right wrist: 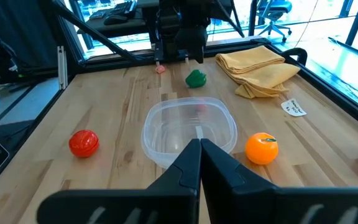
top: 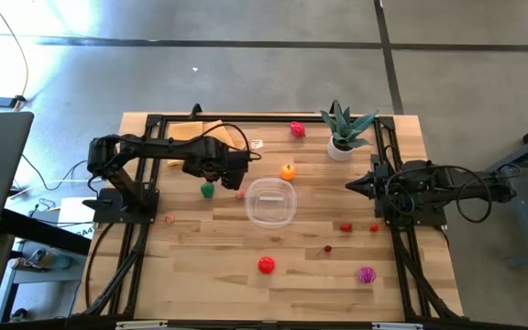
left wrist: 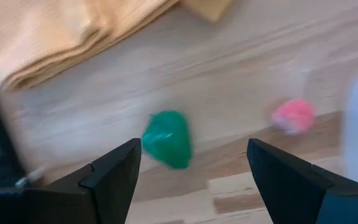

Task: Pick and placing Produce into tupperware
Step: Put the green bell pepper into the transparent bin

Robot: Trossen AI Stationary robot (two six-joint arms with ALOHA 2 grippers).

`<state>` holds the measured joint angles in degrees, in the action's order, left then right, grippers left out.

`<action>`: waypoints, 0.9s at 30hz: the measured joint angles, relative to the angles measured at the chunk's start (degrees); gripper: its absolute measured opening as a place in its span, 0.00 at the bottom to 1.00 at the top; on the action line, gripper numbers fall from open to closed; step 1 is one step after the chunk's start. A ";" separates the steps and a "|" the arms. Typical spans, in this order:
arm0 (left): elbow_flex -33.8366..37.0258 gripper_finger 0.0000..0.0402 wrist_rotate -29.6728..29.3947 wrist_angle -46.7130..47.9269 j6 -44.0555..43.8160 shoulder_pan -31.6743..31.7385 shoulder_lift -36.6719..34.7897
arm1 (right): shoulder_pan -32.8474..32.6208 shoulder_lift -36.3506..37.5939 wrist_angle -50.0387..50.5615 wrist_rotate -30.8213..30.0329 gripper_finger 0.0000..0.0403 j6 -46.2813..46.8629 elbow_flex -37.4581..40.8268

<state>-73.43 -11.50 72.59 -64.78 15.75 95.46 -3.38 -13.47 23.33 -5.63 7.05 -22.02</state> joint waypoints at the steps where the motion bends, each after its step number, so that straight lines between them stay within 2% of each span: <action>1: 0.00 0.71 0.46 1.56 -1.18 0.00 -0.02 | 0.00 0.00 0.00 0.00 0.00 0.00 0.00; 6: 0.00 0.71 4.91 2.96 -5.29 -0.01 -0.02 | 0.00 0.00 0.02 0.00 0.00 0.00 0.00; 19: 0.10 0.71 5.52 2.91 -9.32 -0.48 1.55 | 0.00 0.00 0.00 -0.02 0.00 0.00 0.00; 27: 6.23 0.71 12.28 0.80 -13.98 -0.39 1.34 | 0.00 0.00 0.07 -0.04 0.00 0.00 0.00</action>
<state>-67.20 0.78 73.39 -78.77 15.35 96.80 -3.38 -13.47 23.40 -5.67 7.05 -22.02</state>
